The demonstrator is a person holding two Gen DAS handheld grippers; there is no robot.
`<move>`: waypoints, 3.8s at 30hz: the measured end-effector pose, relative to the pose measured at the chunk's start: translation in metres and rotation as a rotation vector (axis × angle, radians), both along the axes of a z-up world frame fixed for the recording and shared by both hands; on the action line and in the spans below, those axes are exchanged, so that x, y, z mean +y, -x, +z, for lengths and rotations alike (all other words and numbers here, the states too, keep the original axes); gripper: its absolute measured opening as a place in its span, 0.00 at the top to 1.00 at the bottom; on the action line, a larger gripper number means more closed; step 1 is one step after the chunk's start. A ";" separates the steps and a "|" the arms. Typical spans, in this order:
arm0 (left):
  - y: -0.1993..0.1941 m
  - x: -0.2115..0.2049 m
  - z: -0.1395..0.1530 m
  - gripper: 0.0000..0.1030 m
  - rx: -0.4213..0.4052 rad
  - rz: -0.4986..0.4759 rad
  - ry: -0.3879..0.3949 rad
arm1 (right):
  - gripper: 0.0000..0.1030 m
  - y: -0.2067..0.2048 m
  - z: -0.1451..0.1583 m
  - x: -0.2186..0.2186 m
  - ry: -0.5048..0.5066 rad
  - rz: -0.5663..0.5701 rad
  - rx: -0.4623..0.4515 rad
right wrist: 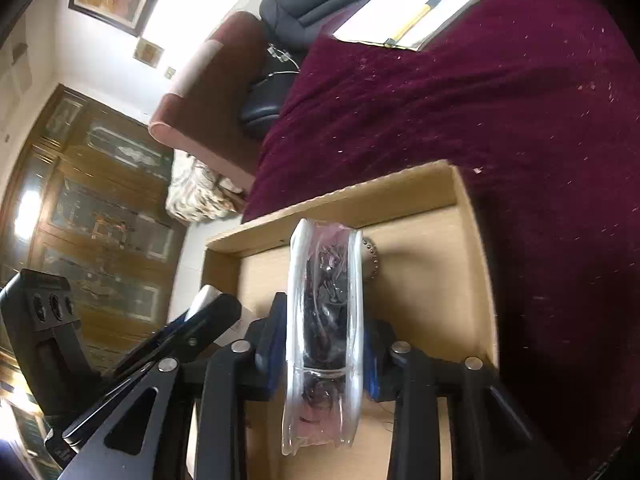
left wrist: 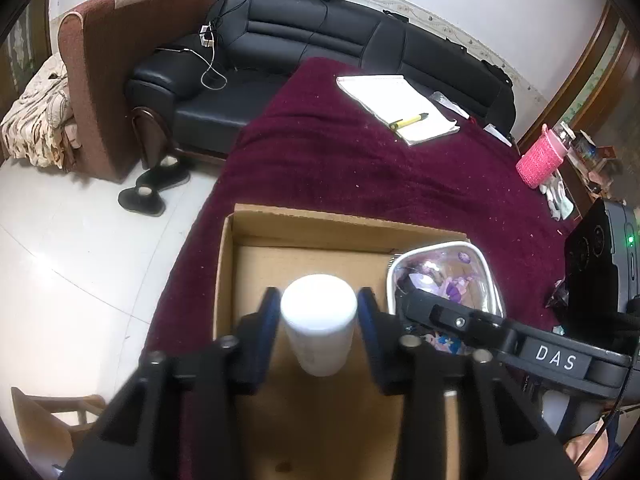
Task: Organize objects
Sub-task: 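Carry bottle and pencil case into the cardboard tray and open both grippers, then grasp the red foil bag with the left gripper, then grasp the white medicine box with the right gripper while the left holds the bag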
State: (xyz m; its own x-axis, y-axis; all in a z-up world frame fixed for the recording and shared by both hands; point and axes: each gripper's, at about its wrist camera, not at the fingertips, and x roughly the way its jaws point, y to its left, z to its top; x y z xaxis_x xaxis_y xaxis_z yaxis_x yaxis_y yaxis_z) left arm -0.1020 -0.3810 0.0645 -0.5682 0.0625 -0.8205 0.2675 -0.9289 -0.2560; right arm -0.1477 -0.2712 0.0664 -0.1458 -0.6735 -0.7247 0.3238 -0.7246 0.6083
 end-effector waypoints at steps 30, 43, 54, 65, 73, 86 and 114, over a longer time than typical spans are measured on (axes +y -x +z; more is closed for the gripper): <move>-0.078 0.020 0.049 0.42 0.186 -0.060 -0.050 | 0.30 -0.029 0.036 0.026 -0.190 -0.012 0.240; -0.127 0.119 0.055 0.31 0.274 -0.192 0.027 | 0.22 -0.116 0.066 0.143 -0.254 -0.021 0.362; -0.137 0.251 0.018 0.28 0.184 -0.534 0.087 | 0.16 -0.187 0.071 0.282 -0.309 -0.174 0.458; -0.100 0.319 -0.011 0.20 0.064 -0.598 0.284 | 0.11 -0.170 0.056 0.367 -0.259 -0.352 0.355; -0.070 0.335 -0.043 0.23 0.002 -0.542 0.277 | 0.11 -0.137 0.029 0.340 -0.419 -0.355 0.268; -0.097 0.325 -0.041 0.43 0.063 -0.420 0.221 | 0.02 -0.131 0.021 0.302 -0.568 -0.345 0.337; -0.123 0.302 -0.019 0.49 0.137 -0.365 0.074 | 0.26 -0.180 0.040 0.343 -0.291 -0.317 0.363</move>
State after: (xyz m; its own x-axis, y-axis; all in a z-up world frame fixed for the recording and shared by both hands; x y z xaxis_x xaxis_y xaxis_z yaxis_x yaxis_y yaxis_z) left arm 0.0213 -0.0785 0.0454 -0.6240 0.2239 -0.7486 -0.1152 -0.9740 -0.1952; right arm 0.0326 0.0714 0.1063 -0.5834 -0.3357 -0.7395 0.2143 -0.9419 0.2585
